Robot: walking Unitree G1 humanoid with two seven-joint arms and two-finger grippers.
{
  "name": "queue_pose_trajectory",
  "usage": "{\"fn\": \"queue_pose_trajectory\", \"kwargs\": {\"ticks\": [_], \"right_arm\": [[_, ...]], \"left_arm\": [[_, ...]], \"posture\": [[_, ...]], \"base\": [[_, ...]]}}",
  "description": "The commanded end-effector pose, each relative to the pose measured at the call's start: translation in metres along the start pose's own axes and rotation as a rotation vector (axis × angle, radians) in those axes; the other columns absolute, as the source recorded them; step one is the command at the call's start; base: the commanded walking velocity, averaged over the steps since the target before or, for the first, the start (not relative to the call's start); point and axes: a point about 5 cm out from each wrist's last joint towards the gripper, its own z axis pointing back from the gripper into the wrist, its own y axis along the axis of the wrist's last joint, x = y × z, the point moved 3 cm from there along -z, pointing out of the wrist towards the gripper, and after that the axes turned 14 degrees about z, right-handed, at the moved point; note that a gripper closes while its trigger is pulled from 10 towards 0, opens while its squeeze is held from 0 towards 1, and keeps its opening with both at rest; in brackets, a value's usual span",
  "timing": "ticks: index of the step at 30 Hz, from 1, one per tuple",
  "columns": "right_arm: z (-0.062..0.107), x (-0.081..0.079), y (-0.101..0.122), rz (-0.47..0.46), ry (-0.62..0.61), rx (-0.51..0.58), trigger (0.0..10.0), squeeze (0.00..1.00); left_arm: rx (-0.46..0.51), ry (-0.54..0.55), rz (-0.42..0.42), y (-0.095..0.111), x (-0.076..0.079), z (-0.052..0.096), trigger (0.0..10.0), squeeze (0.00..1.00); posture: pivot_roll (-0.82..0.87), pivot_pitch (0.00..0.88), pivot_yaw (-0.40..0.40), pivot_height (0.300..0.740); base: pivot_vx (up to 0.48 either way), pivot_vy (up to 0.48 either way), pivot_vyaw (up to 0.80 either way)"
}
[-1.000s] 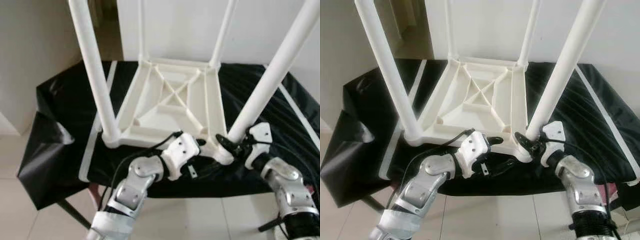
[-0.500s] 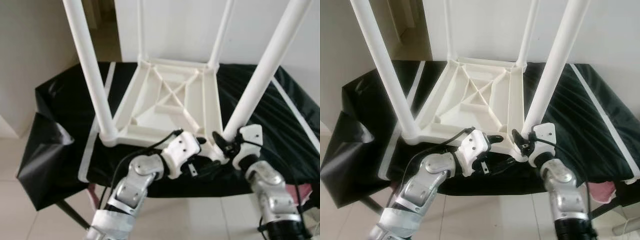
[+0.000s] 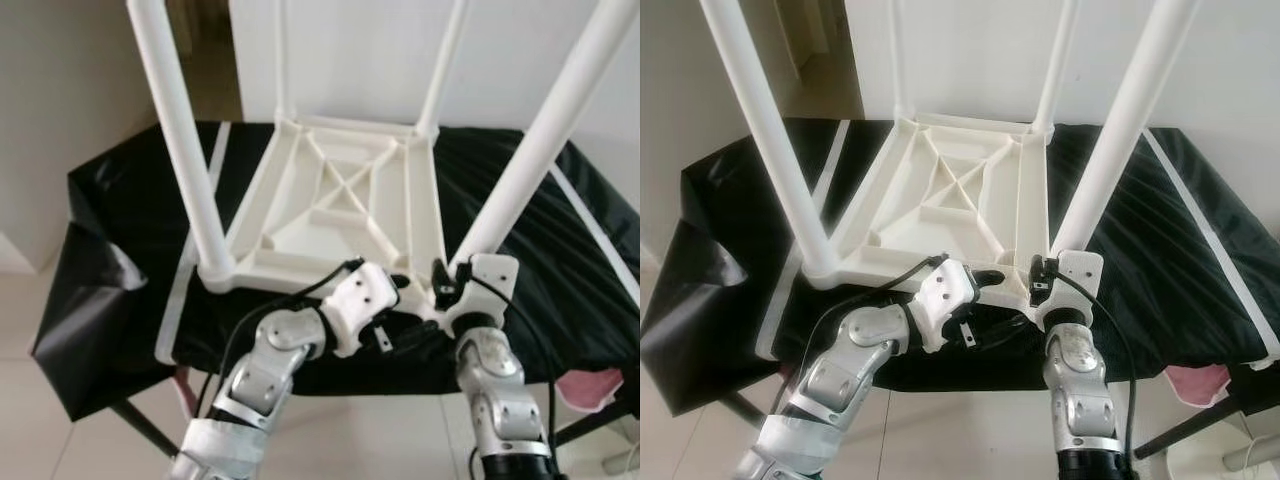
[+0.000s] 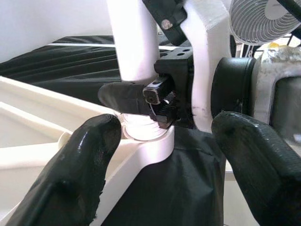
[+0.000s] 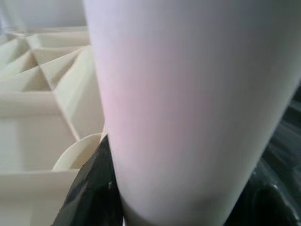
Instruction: Building children table
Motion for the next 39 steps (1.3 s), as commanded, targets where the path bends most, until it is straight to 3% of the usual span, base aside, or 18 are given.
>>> {"fn": "queue_pose_trajectory", "kwargs": {"ticks": [1, 13, 14, 15, 23, 29, 34, 35, 36, 39], "right_arm": [[0.003, 0.001, -0.022, -0.028, -0.036, -0.112, 10.0, 0.0], [0.008, -0.008, -0.011, -0.039, 0.003, -0.082, 10.0, 0.0], [0.007, -0.009, -0.009, -0.043, 0.009, -0.069, 10.0, 0.96], [0.007, -0.009, -0.005, -0.049, 0.014, -0.051, 10.0, 1.0], [0.007, -0.003, 0.006, -0.039, 0.066, 0.028, 10.0, 1.0], [0.006, 0.019, 0.007, 0.03, 0.249, 0.114, 10.0, 1.0], [0.003, 0.024, 0.006, 0.06, 0.304, 0.13, 10.0, 1.0], [0.002, 0.025, 0.007, 0.088, 0.35, 0.145, 10.0, 0.91], [-0.001, 0.027, 0.009, 0.144, 0.446, 0.169, 10.0, 0.0], [-0.003, 0.026, 0.008, 0.181, 0.524, 0.17, 10.0, 0.0]], "left_arm": [[0.015, 0.058, 0.018, 0.001, -0.006, -0.002, 10.0, 0.0], [0.022, 0.066, 0.017, 0.002, -0.008, -0.001, 10.0, 0.0], [0.023, 0.066, 0.016, 0.003, -0.008, -0.001, 10.0, 0.0], [0.025, 0.067, 0.016, 0.003, -0.008, -0.001, 10.0, 0.0], [0.028, 0.066, 0.016, 0.003, -0.007, -0.001, 10.0, 0.0], [0.025, 0.048, 0.016, 0.002, -0.005, -0.001, 10.0, 0.0], [0.02, 0.035, 0.015, 0.001, -0.003, -0.001, 10.0, 0.0], [0.015, 0.024, 0.014, 0.0, -0.002, -0.001, 10.0, 0.0], [0.009, 0.01, 0.014, -0.001, 0.001, -0.001, 10.0, 0.0], [0.008, 0.005, 0.014, -0.001, 0.002, -0.001, 10.0, 0.0]], "posture": [[-0.05, 0.008, -0.027, 0.74], [-0.04, 0.006, -0.031, 0.74], [-0.04, 0.005, -0.032, 0.74], [-0.04, 0.004, -0.032, 0.74], [-0.04, 0.0, -0.035, 0.74], [-0.05, 0.0, -0.032, 0.74], [-0.05, 0.0, -0.031, 0.74], [-0.05, 0.0, -0.031, 0.74], [-0.05, 0.0, -0.03, 0.74], [-0.05, 0.0, -0.031, 0.74]], "base": [[0.0, 0.0, 0.0], [0.0, 0.0, 0.0], [0.0, 0.0, 0.0], [0.0, 0.0, 0.0], [0.0, 0.0, 0.0], [0.0, 0.0, 0.0], [0.0, 0.0, 0.0], [0.0, 0.0, 0.0], [0.0, 0.0, 0.0], [0.0, 0.0, 0.0]]}}
